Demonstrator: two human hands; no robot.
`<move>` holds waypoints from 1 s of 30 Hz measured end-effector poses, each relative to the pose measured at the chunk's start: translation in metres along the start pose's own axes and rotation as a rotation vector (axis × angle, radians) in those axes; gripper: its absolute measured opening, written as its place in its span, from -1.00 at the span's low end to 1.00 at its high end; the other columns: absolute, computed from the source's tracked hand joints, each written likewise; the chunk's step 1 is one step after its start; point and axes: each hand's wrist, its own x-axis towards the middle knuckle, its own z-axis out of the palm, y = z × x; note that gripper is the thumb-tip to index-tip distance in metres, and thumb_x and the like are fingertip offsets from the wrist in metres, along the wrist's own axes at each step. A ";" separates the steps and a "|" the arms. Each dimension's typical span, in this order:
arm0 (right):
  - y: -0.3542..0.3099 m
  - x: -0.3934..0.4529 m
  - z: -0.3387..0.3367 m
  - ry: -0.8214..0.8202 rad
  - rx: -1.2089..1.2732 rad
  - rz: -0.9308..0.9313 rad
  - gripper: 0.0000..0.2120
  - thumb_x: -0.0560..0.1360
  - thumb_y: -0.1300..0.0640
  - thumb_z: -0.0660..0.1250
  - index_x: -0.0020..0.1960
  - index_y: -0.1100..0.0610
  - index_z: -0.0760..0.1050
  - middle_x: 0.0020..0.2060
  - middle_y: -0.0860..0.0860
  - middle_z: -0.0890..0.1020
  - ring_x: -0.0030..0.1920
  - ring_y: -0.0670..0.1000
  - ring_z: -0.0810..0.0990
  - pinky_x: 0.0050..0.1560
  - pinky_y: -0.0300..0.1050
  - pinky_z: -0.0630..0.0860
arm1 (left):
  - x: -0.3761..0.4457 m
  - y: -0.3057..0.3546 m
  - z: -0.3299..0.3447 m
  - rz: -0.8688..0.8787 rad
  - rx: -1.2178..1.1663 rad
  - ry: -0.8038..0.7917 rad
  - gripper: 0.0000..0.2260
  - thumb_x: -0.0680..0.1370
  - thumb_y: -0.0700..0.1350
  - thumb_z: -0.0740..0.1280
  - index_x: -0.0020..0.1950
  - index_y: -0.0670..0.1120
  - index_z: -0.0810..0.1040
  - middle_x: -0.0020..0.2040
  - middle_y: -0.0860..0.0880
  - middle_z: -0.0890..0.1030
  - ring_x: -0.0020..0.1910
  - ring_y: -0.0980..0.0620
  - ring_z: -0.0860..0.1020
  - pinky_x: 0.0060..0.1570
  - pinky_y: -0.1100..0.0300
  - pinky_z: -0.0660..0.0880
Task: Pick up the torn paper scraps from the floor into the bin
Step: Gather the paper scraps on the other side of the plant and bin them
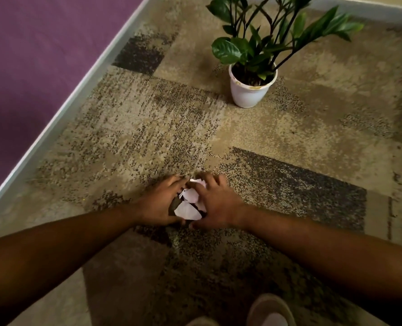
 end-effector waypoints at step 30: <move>0.057 0.010 -0.013 0.213 0.203 -0.122 -0.79 0.48 0.31 0.38 0.03 0.05 0.59 0.23 0.00 0.59 0.18 -0.02 0.56 0.24 -0.21 0.45 | 0.014 0.024 0.030 -0.086 -0.180 0.308 -0.78 0.56 -0.25 0.27 0.19 -0.08 0.49 0.10 -0.03 0.46 0.06 0.05 0.40 0.03 0.11 0.37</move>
